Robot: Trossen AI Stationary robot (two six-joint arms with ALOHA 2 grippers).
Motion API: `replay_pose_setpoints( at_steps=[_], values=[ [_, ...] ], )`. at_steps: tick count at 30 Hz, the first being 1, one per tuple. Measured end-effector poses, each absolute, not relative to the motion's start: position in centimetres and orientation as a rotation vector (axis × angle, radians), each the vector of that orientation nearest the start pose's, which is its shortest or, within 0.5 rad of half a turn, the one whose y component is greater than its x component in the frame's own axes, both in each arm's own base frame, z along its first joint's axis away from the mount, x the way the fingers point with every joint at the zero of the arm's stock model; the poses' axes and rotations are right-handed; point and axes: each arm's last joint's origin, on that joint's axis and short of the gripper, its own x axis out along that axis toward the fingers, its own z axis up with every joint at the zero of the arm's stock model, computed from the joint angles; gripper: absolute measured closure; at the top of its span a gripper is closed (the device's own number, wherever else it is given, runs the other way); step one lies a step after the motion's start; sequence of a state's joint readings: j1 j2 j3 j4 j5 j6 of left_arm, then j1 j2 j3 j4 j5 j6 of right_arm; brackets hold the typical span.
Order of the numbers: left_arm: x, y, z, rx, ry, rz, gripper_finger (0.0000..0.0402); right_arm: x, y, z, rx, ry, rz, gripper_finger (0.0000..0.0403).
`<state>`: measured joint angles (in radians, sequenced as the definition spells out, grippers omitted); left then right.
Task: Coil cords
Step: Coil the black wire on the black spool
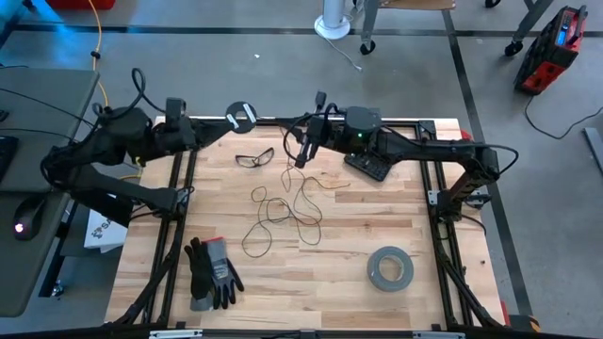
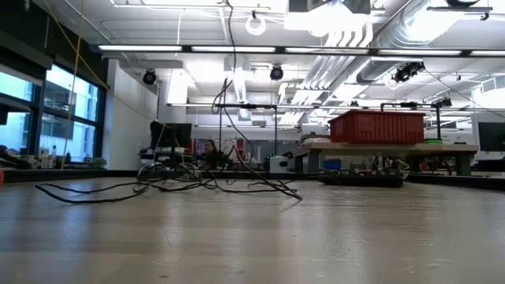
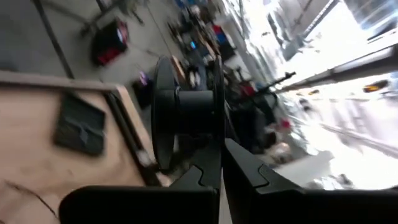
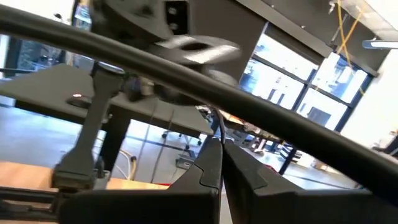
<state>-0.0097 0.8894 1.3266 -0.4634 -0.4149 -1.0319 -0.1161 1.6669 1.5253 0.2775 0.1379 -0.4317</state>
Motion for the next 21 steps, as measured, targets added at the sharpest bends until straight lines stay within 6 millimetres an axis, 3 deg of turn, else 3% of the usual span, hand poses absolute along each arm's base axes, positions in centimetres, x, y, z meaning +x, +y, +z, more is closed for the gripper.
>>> replay_pose_setpoints(
  at_steps=[6, 15, 21],
  values=[
    [14.9, 1.6, 46.5, -0.793, -0.192, 0.469, 0.0401, 39.0, -4.3, 40.4, -0.33, -0.092, -0.257, 0.0403],
    [15.5, 1.5, 47.1, -0.333, -0.128, 0.434, 0.0401, 39.1, -3.2, 40.5, -0.196, -0.13, -0.188, 0.0403],
    [15.5, 1.5, 47.0, -0.24, -0.106, 0.44, 0.0401, 39.1, -3.4, 40.4, -0.149, -0.118, -0.187, 0.0403]
  ],
)
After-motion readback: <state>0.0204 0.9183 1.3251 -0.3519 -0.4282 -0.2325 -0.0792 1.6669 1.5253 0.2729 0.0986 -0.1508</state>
